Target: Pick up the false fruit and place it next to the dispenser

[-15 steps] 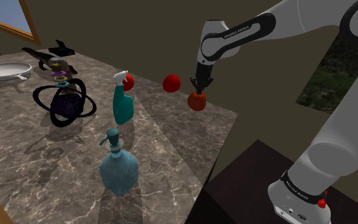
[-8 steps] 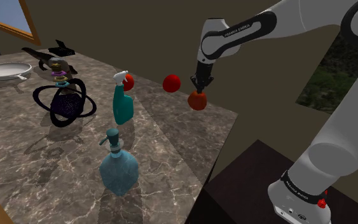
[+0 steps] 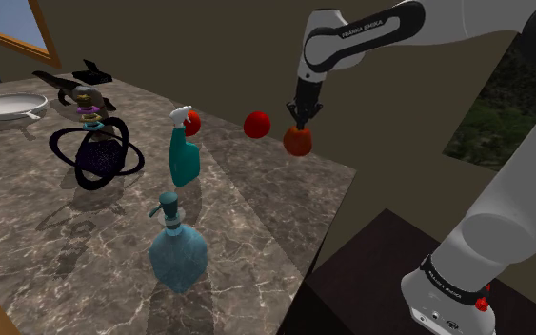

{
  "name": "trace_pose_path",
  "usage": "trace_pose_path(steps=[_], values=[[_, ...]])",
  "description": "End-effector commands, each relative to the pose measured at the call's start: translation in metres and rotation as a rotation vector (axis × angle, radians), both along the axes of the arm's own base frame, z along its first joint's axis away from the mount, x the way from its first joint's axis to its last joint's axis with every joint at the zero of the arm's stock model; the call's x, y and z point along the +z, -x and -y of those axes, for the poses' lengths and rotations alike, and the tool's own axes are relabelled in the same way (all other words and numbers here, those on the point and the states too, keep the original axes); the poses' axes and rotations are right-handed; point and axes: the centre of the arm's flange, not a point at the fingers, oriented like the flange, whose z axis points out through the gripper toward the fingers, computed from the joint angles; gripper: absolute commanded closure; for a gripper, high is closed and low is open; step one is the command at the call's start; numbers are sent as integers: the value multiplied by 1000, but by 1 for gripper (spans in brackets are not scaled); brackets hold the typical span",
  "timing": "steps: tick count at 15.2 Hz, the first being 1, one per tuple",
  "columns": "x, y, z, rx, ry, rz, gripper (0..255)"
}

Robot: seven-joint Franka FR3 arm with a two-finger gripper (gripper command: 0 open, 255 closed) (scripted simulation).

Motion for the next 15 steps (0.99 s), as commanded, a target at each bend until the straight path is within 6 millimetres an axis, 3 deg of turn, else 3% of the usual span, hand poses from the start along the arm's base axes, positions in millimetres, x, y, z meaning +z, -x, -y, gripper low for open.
trace_pose_path(steps=[1,15], values=[[11,1,0,0,0,0,255],[84,1,0,0,0,0,255]])
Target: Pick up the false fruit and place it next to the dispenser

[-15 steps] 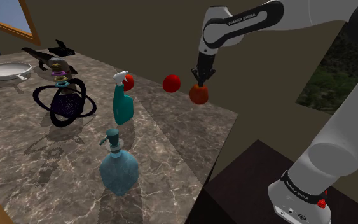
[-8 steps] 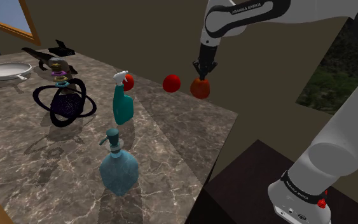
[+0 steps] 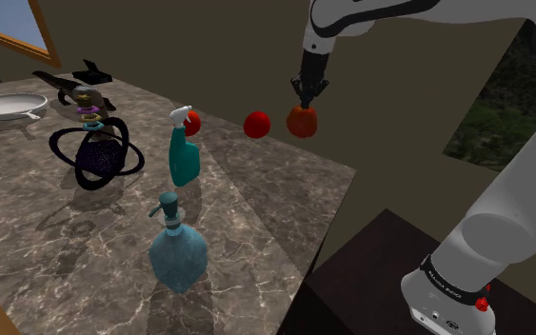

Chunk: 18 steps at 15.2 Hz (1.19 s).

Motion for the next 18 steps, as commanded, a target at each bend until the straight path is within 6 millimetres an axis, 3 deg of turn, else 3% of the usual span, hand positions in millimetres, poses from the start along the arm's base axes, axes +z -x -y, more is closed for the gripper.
trace_pose_path(steps=[1,18], values=[[12,0,-1,0,0,0,255],[101,0,-1,0,0,0,255]])
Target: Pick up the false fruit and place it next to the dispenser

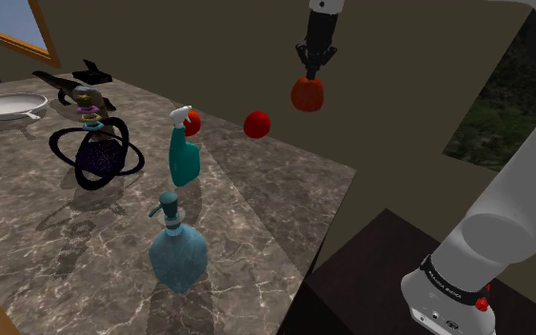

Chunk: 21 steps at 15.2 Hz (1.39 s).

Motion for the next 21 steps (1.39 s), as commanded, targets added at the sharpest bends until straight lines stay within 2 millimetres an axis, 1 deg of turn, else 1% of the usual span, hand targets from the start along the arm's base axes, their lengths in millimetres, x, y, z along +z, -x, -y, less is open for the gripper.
trace_pose_path(steps=[1,13,14,21], values=[[11,0,0,0,0,0,255],[74,0,0,0,0,0,255],[77,0,0,0,0,0,255],[77,61,-70,0,0,0,255]])
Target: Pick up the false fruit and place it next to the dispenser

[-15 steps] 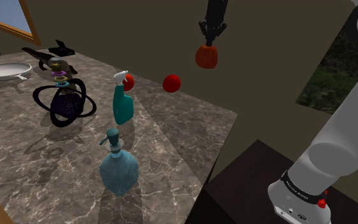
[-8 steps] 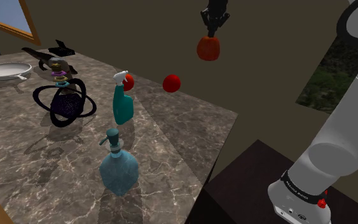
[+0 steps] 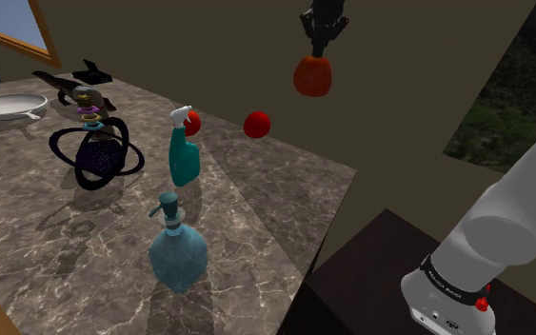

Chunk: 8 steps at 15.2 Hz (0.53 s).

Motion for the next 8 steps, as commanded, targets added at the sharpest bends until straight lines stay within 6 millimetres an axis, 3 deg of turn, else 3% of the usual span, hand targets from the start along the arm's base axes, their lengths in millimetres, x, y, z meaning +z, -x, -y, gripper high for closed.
trace_pose_path(steps=[1,8], values=[[0,17,-22,-1,1,0,255],[0,78,-91,-1,1,0,255]])
